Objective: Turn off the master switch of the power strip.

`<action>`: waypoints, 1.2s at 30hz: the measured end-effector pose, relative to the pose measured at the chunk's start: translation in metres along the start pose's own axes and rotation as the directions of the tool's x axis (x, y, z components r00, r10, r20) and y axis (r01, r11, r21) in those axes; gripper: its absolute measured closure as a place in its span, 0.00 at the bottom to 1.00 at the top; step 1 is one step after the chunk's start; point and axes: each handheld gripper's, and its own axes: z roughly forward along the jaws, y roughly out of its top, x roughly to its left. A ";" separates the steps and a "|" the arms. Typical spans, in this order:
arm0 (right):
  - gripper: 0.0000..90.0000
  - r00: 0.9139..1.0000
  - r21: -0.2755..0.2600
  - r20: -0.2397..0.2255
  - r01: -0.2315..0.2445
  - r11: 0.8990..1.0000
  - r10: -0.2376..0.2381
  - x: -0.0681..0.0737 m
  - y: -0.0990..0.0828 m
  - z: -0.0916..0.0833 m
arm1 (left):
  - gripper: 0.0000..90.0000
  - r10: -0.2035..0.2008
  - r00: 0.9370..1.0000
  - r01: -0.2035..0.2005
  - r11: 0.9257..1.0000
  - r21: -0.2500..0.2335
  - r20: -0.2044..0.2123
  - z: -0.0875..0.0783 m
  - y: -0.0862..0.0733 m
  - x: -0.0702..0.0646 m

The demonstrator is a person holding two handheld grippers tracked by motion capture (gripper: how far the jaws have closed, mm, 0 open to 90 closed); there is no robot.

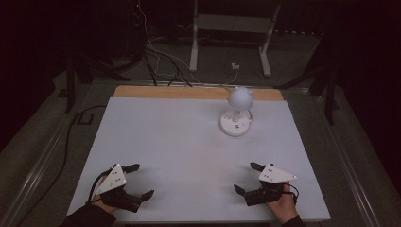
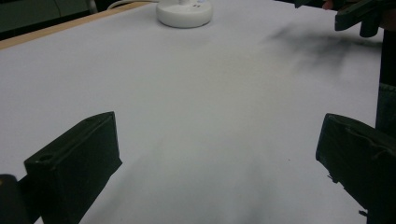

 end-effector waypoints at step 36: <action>0.00 0.996 0.038 -0.077 -0.032 0.999 0.035 0.013 0.025 0.000 | 0.00 -0.022 1.000 0.022 1.000 -0.011 0.021 0.002 -0.001 0.001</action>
